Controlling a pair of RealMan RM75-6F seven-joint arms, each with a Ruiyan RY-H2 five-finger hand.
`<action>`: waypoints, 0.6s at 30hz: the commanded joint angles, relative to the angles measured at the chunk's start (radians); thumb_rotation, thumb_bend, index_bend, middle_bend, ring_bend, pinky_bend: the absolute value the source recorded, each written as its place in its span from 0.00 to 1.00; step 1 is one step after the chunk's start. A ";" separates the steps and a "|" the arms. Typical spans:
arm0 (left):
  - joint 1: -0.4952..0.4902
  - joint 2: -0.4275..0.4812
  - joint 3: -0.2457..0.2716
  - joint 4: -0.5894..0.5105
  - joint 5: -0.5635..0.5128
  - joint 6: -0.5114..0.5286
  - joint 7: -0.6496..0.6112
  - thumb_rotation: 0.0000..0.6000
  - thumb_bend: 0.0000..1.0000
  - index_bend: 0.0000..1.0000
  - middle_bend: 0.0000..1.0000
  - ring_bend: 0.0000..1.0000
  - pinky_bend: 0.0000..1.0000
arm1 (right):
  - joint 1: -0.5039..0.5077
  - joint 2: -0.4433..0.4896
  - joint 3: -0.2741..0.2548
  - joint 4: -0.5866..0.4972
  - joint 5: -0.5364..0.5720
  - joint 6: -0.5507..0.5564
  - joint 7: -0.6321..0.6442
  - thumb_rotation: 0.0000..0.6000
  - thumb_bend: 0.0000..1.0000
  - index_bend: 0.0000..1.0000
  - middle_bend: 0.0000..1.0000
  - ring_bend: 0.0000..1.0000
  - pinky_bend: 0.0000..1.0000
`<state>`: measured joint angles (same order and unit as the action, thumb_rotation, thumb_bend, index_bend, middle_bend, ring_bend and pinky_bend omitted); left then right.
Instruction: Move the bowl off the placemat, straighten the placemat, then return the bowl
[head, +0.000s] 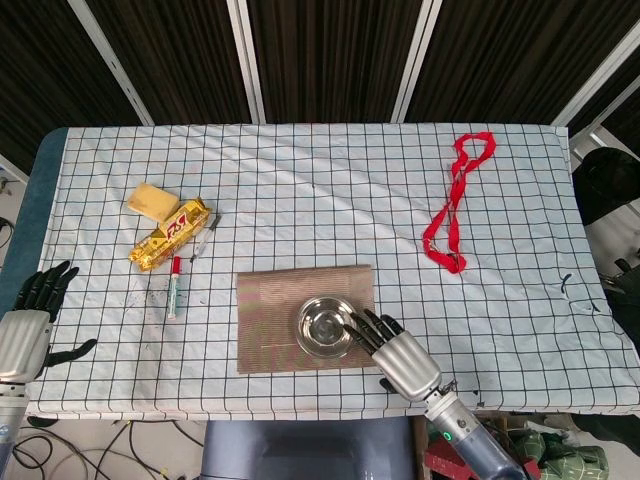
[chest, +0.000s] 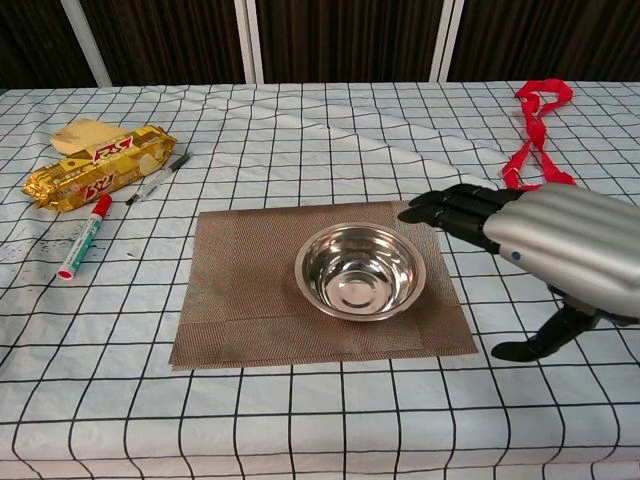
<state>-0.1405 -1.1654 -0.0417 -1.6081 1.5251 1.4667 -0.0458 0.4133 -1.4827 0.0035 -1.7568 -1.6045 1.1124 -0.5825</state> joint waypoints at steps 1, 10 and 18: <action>0.000 0.001 0.000 -0.002 -0.002 -0.001 -0.001 1.00 0.02 0.00 0.00 0.00 0.00 | 0.016 -0.031 0.006 0.015 0.020 -0.025 -0.019 1.00 0.00 0.00 0.00 0.00 0.17; 0.001 0.005 0.002 -0.006 0.000 -0.002 -0.005 1.00 0.02 0.00 0.00 0.00 0.00 | 0.042 -0.090 0.027 0.029 0.060 -0.056 -0.055 1.00 0.00 0.00 0.00 0.00 0.17; -0.003 0.005 0.003 -0.007 0.001 -0.009 -0.006 1.00 0.02 0.00 0.00 0.00 0.00 | 0.048 -0.102 0.034 0.026 0.077 -0.052 -0.067 1.00 0.00 0.00 0.00 0.00 0.17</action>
<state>-0.1437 -1.1609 -0.0392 -1.6151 1.5259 1.4578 -0.0523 0.4611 -1.5839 0.0373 -1.7308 -1.5281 1.0606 -0.6485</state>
